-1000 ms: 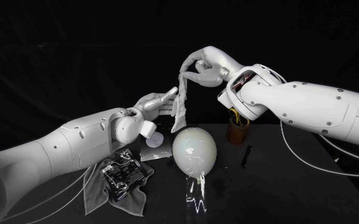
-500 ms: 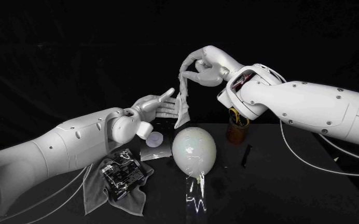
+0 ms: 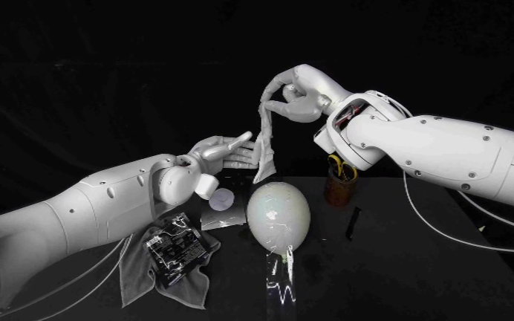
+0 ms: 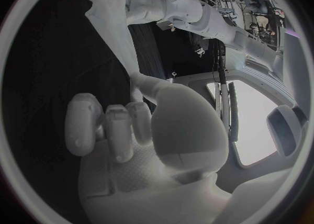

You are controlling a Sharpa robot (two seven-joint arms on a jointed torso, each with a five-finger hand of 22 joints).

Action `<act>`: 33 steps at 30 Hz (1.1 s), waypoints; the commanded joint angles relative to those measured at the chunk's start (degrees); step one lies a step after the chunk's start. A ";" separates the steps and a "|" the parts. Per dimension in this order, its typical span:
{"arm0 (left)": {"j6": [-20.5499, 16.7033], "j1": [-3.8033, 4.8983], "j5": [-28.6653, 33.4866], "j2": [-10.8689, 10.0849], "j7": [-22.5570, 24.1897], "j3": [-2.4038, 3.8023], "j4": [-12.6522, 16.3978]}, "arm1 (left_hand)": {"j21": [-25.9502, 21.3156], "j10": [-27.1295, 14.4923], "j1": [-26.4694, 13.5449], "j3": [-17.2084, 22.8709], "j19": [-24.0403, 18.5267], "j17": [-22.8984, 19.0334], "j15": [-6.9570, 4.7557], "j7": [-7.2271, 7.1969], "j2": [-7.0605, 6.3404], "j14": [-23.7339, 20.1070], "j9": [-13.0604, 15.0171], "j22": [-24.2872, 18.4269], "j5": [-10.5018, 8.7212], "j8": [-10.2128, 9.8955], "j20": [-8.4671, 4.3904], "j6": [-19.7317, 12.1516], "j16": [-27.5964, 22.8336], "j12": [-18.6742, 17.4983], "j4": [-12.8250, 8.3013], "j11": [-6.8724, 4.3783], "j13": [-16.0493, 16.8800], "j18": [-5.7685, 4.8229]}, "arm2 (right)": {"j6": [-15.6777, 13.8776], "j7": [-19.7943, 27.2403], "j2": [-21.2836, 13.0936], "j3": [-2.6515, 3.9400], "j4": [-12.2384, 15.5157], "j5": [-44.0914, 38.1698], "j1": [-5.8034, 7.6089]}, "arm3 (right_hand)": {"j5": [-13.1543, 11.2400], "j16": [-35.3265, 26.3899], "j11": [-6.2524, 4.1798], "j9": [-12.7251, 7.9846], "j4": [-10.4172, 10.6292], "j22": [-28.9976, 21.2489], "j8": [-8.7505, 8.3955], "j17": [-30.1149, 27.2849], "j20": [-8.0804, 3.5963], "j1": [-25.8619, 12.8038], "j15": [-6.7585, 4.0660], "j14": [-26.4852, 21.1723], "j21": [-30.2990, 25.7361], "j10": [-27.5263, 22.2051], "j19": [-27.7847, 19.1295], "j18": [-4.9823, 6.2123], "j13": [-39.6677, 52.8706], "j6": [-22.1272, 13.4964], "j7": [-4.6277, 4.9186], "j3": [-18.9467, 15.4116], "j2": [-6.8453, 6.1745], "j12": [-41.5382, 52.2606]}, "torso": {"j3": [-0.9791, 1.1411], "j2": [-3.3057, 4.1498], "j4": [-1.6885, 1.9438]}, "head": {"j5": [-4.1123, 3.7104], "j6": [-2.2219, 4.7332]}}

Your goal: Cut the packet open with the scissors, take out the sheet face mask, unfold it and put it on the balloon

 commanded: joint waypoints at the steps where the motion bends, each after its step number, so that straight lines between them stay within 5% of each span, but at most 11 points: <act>1: 1.66 0.11 1.68 -0.07 0.48 0.08 0.26 | 0.06 0.87 2.39 -0.69 1.20 0.70 -0.12 0.08 -0.25 0.94 -0.27 0.23 -0.13 -0.48 -0.11 0.74 1.05 -0.49 -0.11 -0.10 0.04 0.56 | 0.30 0.33 0.03 0.03 -0.08 -0.20 0.05 | 0.20 0.20 0.02 5.55 0.01 10.85 0.23 15.08 -0.10 -0.33 -0.38 6.09 0.16 2.02 0.32 -0.66 9.57 0.29 0.00 0.27 0.38 0.18 | 0.02 -0.03 -0.04 | -0.04 -0.01; 14: 1.62 0.11 2.30 -0.20 0.45 0.08 0.84 | 1.43 4.96 16.58 -1.27 4.49 4.22 -1.55 -0.58 -0.63 2.10 -1.55 0.75 -0.10 -1.79 -0.95 1.72 6.14 -2.96 -2.56 -1.46 -0.65 0.74 | 0.82 0.10 -0.15 -0.03 -0.65 -0.21 0.01 | 0.20 0.20 0.02 5.56 0.01 10.82 0.27 15.08 -0.09 -0.40 -0.38 6.09 0.07 1.97 0.25 -0.64 9.52 0.27 -0.01 0.32 0.36 0.12 | 0.00 0.03 -0.01 | -0.01 -0.05; 33: 1.36 0.11 -0.86 -0.18 -0.74 0.08 1.44 | 5.80 10.63 24.19 -1.37 8.50 8.02 -3.30 -1.12 -0.70 3.97 -2.71 3.23 -0.05 -2.54 -3.38 3.66 12.18 -0.89 -4.73 -2.92 1.40 0.41 | 1.16 -0.14 -0.30 -0.13 -1.01 -0.21 -0.11 | 0.20 0.20 0.02 5.56 0.01 10.82 0.27 15.08 -0.09 -0.40 -0.38 6.09 0.07 1.97 0.25 -0.64 9.52 0.27 -0.01 0.32 0.36 0.12 | 0.02 -0.02 0.02 | 0.00 -0.15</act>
